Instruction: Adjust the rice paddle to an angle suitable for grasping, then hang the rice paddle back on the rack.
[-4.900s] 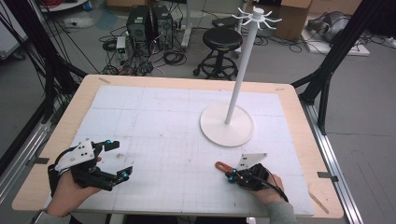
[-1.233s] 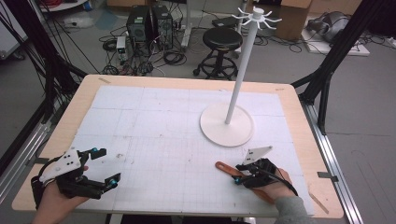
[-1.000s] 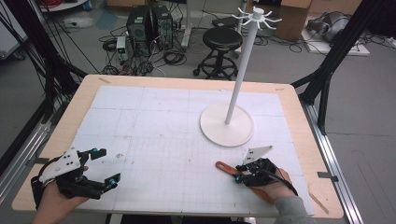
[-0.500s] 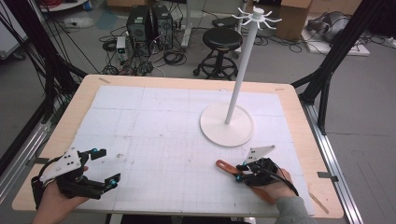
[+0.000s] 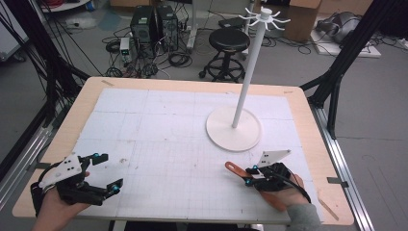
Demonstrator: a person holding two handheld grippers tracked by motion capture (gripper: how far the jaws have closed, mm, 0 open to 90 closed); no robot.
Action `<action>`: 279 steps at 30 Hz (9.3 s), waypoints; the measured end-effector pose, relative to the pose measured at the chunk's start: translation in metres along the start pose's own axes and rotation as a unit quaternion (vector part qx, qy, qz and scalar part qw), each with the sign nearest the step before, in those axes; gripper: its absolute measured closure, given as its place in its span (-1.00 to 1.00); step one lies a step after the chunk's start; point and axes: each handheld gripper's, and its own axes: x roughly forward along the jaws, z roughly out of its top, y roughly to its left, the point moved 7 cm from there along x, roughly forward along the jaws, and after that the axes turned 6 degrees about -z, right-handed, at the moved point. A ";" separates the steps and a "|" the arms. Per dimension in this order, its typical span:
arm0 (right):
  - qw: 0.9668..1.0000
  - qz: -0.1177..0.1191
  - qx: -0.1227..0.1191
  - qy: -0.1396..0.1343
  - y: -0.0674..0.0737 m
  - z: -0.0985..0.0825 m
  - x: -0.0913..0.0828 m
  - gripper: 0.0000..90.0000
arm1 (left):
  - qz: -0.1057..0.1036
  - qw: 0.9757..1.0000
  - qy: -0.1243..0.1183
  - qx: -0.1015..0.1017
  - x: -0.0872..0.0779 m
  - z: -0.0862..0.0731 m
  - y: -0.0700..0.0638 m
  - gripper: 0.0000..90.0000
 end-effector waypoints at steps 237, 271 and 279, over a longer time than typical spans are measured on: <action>0.946 -0.029 0.050 -0.320 -0.156 0.228 -0.191 0.43 | -0.013 0.996 -0.057 -0.060 -0.009 -0.008 0.020 -0.96; 0.943 -0.054 0.047 -0.325 -0.151 0.222 -0.181 -0.44 | -0.011 0.997 -0.045 -0.055 -0.005 -0.011 0.019 -0.96; 0.949 -0.013 0.023 -0.315 -0.133 0.211 -0.174 -0.63 | -0.019 0.997 -0.046 -0.055 0.000 -0.009 0.018 -0.96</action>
